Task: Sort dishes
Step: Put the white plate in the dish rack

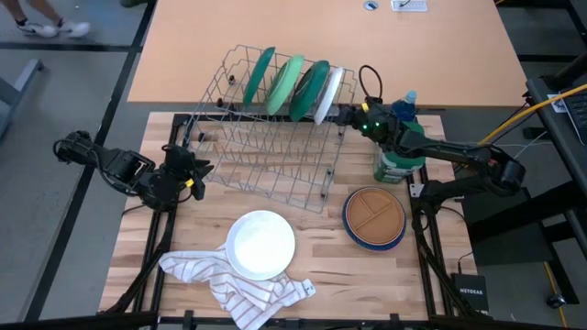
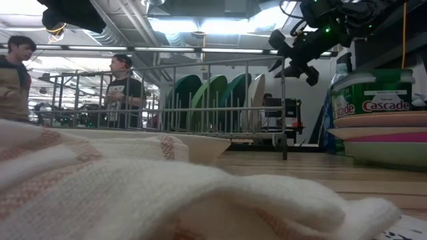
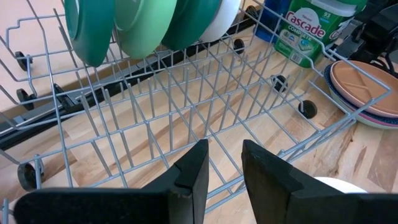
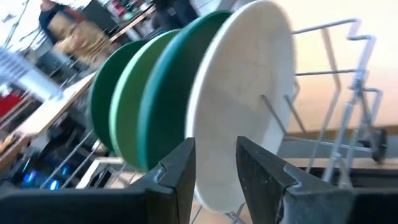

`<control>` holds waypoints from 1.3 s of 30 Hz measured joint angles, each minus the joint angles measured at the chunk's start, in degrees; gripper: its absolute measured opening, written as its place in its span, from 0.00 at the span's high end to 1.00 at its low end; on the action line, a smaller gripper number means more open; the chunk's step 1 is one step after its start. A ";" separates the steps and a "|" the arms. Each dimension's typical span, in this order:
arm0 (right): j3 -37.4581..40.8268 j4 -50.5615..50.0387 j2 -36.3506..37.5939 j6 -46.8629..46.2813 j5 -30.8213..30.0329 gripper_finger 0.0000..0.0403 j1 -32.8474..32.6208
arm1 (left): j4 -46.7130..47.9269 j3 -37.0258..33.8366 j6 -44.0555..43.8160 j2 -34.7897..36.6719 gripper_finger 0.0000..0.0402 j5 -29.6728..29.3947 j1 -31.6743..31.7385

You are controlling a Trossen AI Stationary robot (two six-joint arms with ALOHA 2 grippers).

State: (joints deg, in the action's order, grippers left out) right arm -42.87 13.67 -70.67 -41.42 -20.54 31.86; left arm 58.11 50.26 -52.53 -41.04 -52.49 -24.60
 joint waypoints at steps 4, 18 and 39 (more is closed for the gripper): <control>-0.02 -0.12 1.19 5.58 3.87 0.71 -0.53 | 0.00 0.00 -0.01 0.00 0.78 0.00 0.00; -0.04 -0.22 4.87 28.79 14.42 0.71 -13.66 | -1.76 0.00 4.53 -1.42 0.78 17.12 -0.02; -0.04 -0.26 4.85 32.10 35.70 0.71 -30.58 | -20.39 0.00 5.05 -16.60 0.78 25.72 -0.46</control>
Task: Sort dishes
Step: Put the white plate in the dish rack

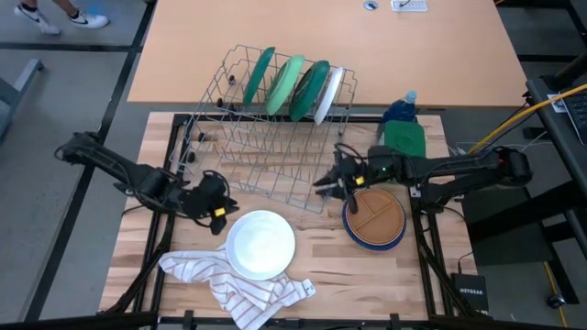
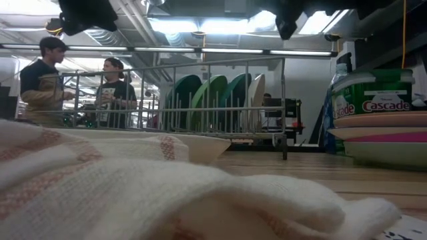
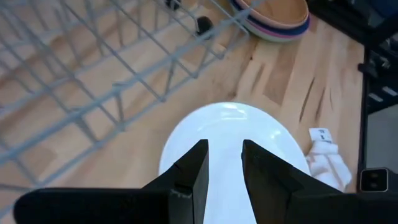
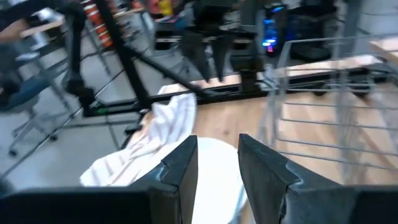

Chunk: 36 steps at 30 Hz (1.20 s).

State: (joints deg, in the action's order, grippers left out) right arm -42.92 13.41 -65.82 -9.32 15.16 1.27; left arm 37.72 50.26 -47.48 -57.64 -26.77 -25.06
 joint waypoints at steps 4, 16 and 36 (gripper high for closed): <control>0.00 -0.43 0.00 6.42 0.04 0.71 -3.88 | -1.31 0.00 -0.20 -3.87 0.78 0.10 -0.90; -0.04 -0.07 -1.97 26.13 -8.93 0.71 -13.97 | -0.77 0.00 -19.96 -12.59 0.78 1.73 -1.59; -0.35 -0.02 -22.78 35.17 -12.80 0.71 -14.81 | 12.88 0.00 -48.61 -14.39 0.78 4.54 -3.69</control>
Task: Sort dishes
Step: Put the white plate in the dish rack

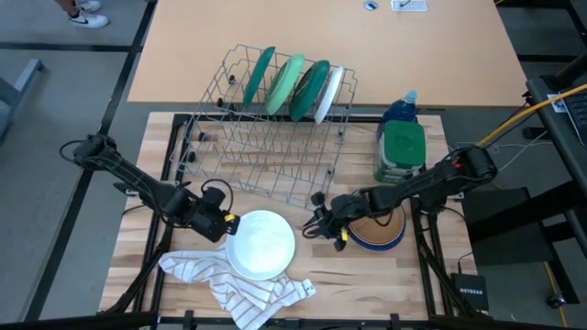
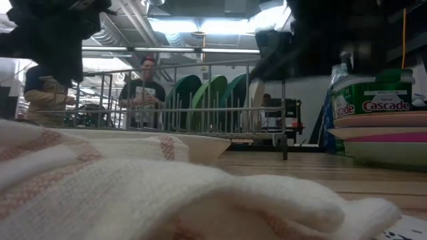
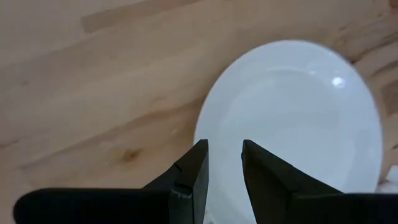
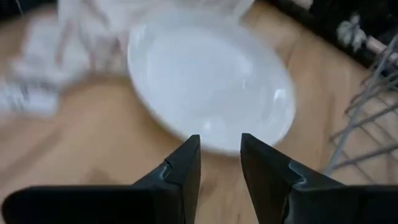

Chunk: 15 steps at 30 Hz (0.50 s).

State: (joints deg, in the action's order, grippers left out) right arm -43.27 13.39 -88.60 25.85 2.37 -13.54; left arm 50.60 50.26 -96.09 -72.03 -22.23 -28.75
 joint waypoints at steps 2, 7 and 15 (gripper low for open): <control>-0.06 0.54 -0.26 1.00 -0.34 0.71 -0.02 | 0.00 0.00 -1.67 -1.37 0.78 0.01 -1.09; -0.11 0.37 -1.42 1.66 -0.36 0.71 0.00 | -0.56 0.00 -5.21 -6.51 0.78 0.87 -3.23; -0.10 0.15 -1.39 1.61 -0.32 0.71 0.00 | -2.78 0.00 -5.77 -12.53 0.78 2.97 -5.78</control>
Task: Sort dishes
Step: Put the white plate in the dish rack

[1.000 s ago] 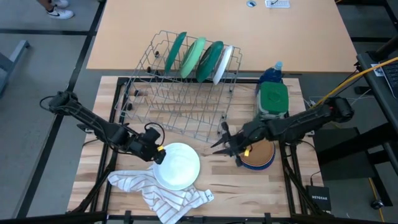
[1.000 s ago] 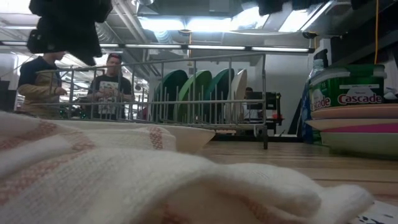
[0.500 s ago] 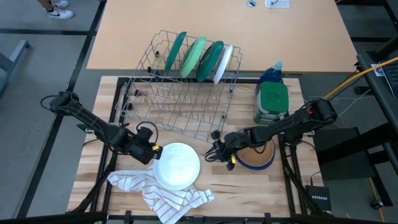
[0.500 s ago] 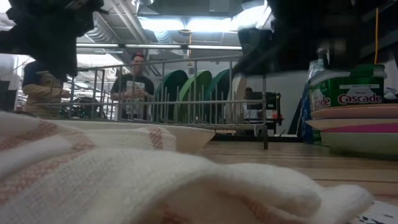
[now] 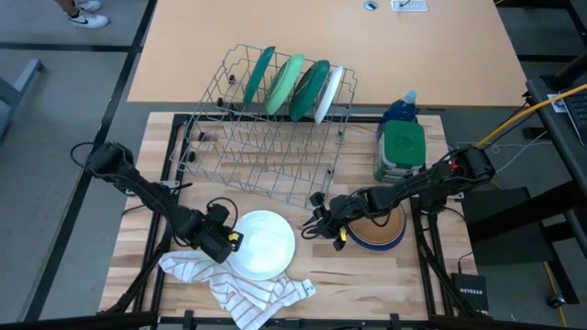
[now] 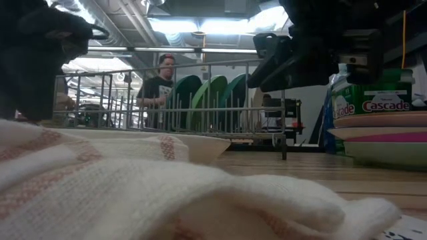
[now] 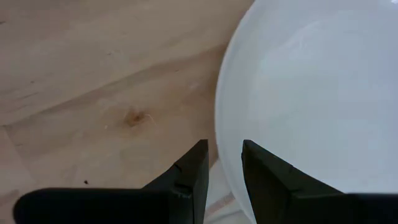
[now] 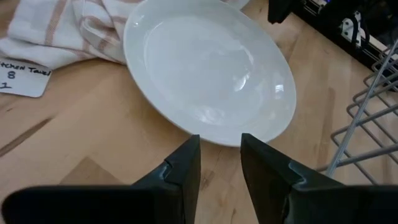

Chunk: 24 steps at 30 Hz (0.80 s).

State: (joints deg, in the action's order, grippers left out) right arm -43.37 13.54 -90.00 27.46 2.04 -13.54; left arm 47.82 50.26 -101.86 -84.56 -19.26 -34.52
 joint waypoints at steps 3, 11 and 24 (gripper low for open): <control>0.01 0.00 0.00 -0.01 0.00 0.71 0.00 | -0.75 -0.02 0.00 -1.58 0.78 0.01 -0.15; 0.01 0.00 0.00 -0.11 0.02 0.71 0.00 | -0.55 -0.02 -0.26 -5.02 0.78 0.93 -0.07; 0.01 -0.11 0.02 -0.15 3.35 0.71 0.00 | -4.13 -0.02 -0.17 -5.31 0.78 3.42 0.06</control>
State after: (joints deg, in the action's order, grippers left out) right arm -43.35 13.43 -89.97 27.31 5.39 -13.54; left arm 43.69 50.24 -102.04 -89.86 -15.84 -34.46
